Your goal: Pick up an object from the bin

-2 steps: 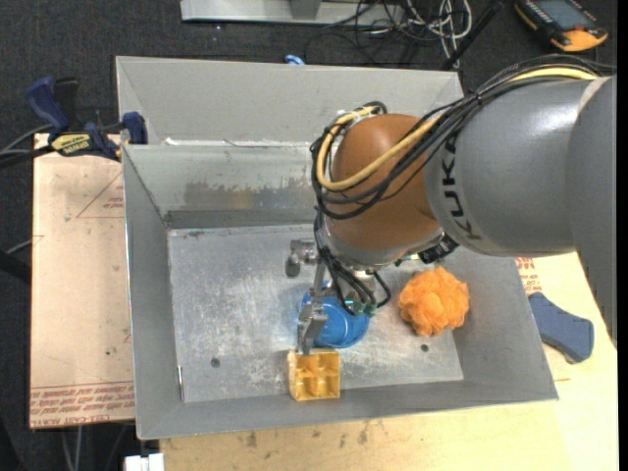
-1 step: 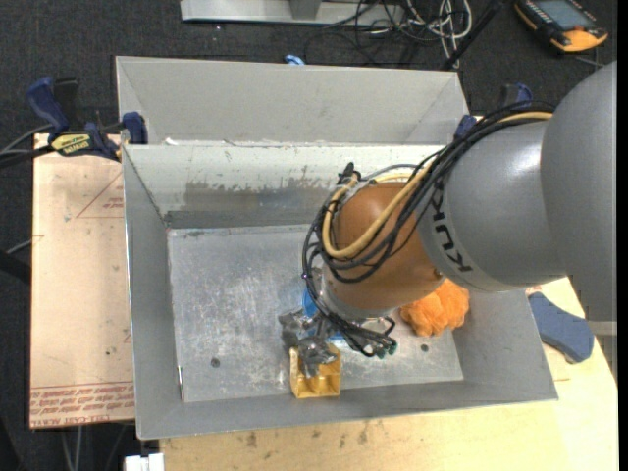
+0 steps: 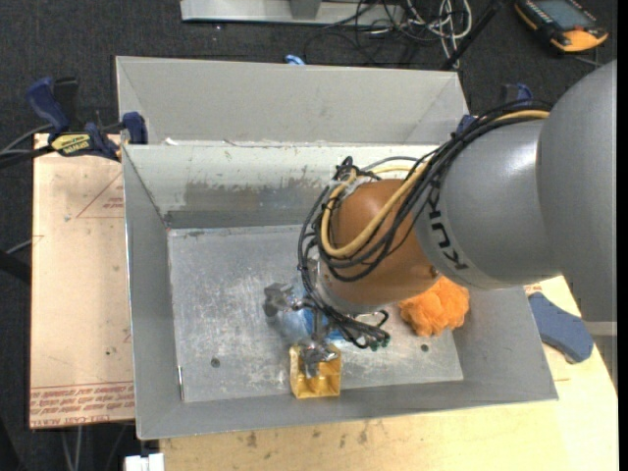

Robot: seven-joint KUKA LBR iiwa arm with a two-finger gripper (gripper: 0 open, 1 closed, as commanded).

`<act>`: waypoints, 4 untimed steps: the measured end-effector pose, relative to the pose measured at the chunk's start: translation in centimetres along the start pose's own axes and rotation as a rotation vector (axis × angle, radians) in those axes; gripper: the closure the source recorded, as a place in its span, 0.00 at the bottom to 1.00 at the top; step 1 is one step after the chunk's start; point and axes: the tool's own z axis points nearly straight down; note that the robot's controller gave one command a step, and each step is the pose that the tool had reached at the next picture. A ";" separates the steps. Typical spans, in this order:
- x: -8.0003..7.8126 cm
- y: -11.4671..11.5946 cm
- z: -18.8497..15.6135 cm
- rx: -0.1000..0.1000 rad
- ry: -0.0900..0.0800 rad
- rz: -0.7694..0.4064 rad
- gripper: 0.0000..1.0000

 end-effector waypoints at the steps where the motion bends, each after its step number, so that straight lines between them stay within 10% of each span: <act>1: 0.0 0.0 0.0 0.000 0.001 0.000 0.00; 2: 0.0 -0.1 -0.2 0.000 0.006 0.001 0.00; 3: 0.9 0.0 -0.2 -0.006 0.050 -0.052 1.00; 4: 0.9 -0.1 -0.2 -0.006 0.050 -0.051 1.00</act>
Offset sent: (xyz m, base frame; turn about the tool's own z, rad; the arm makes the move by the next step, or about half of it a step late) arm -0.0245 -0.0194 -0.0041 0.1871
